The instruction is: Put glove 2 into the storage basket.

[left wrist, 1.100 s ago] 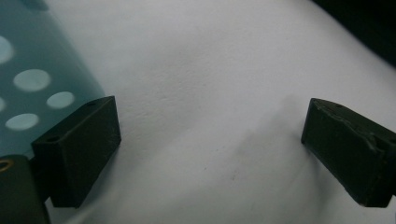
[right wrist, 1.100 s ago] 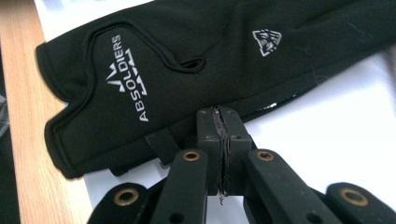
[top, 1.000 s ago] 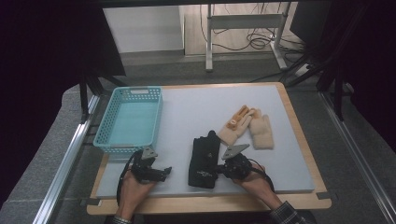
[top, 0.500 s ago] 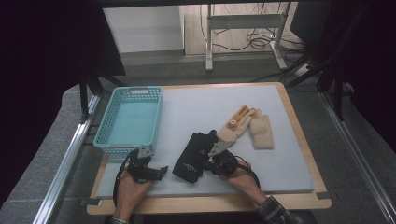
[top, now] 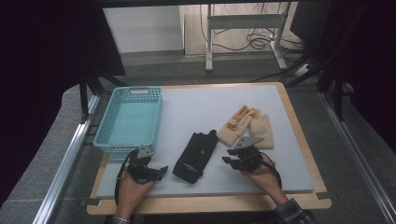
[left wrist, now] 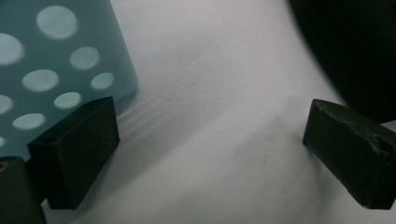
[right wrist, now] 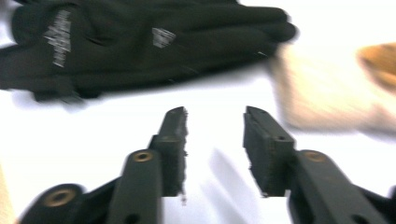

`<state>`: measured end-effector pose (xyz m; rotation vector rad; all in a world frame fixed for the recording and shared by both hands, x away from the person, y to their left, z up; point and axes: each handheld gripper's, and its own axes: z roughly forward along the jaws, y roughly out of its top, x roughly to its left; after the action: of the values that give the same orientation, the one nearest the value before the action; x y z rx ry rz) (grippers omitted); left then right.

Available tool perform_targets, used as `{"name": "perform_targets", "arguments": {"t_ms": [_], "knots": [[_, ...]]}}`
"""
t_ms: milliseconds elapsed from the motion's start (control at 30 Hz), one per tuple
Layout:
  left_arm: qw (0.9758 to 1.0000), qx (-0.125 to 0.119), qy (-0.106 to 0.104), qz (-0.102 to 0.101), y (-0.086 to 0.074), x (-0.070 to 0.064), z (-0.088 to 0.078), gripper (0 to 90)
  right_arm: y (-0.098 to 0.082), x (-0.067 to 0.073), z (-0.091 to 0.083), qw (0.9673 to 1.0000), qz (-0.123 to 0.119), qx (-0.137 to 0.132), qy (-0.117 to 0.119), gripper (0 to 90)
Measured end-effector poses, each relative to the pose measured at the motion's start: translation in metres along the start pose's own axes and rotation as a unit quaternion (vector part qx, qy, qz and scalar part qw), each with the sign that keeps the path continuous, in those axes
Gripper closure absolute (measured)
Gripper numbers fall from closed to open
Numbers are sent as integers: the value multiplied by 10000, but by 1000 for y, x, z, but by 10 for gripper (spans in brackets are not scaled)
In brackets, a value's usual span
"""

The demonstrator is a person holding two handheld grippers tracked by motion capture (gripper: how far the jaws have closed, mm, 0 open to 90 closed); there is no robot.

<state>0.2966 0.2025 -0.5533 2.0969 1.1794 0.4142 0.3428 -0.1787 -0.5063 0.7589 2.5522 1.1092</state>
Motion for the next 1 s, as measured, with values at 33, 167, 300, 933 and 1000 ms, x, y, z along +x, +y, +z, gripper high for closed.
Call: {"name": "perform_targets", "arguments": {"t_ms": [33,167,300,933,1000], "knots": [[10000,-1,0,0,0,0,0,40,-6,-7,-6,9998,53,-18,-187,494],[10000,-2,1,0,0,0,0,40,-18,-20,-15,9986,276,26,-440,355],[10000,-3,5,2,0,0,0,40,-29,-28,-21,9973,449,56,-584,285],[10000,-38,18,-71,0,1,-1,62,-59,-39,-25,9934,705,79,-901,211],[9999,-42,48,-105,0,0,-2,70,-59,-39,-25,9934,701,76,-902,211]]}}
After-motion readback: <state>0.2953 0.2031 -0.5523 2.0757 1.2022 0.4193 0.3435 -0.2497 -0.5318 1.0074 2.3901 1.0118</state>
